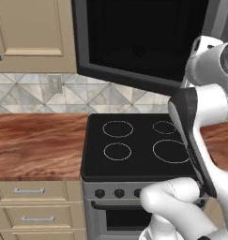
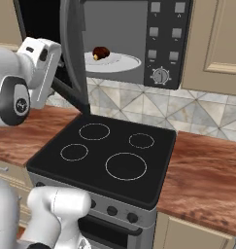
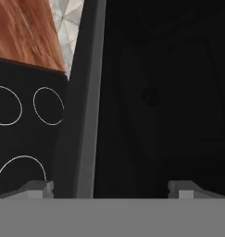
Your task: Transport the steak from the fridge to the microwave and turn on the microwave.
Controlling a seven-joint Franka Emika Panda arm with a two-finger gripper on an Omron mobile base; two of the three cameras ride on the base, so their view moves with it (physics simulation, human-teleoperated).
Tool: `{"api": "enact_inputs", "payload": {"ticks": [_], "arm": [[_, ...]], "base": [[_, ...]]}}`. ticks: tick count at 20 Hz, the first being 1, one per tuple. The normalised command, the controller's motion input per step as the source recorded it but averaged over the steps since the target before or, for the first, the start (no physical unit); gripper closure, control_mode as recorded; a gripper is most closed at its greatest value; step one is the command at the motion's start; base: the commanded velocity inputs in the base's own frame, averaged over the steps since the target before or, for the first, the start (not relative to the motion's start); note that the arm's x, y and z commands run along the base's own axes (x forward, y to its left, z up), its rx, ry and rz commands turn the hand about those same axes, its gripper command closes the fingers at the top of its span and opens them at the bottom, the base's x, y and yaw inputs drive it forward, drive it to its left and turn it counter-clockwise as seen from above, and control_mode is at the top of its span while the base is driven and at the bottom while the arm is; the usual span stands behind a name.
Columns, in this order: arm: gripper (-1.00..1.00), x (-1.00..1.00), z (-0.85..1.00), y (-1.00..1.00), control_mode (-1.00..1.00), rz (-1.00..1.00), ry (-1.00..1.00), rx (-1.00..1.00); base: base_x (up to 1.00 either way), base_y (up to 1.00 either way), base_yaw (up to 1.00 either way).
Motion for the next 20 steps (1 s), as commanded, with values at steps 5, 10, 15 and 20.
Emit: {"api": "enact_inputs", "payload": {"ticks": [5, 10, 15, 20], "arm": [[-1.0, 0.41, 0.0, -0.69, -1.0, 0.34, -0.12, 0.08], [-1.0, 0.66, -0.02, -0.52, -1.0, 0.25, -0.07, 0.02], [-1.0, 0.85, -0.08, -0.18, -1.0, 0.08, -0.03, 0.0], [-1.0, 0.91, -0.18, -0.04, -1.0, 0.0, -0.04, -0.03]], "base": [[0.0, 0.0, 0.0], [0.0, 0.0, 0.0], [0.0, 0.0, 0.0], [0.0, 0.0, 0.0]]}}
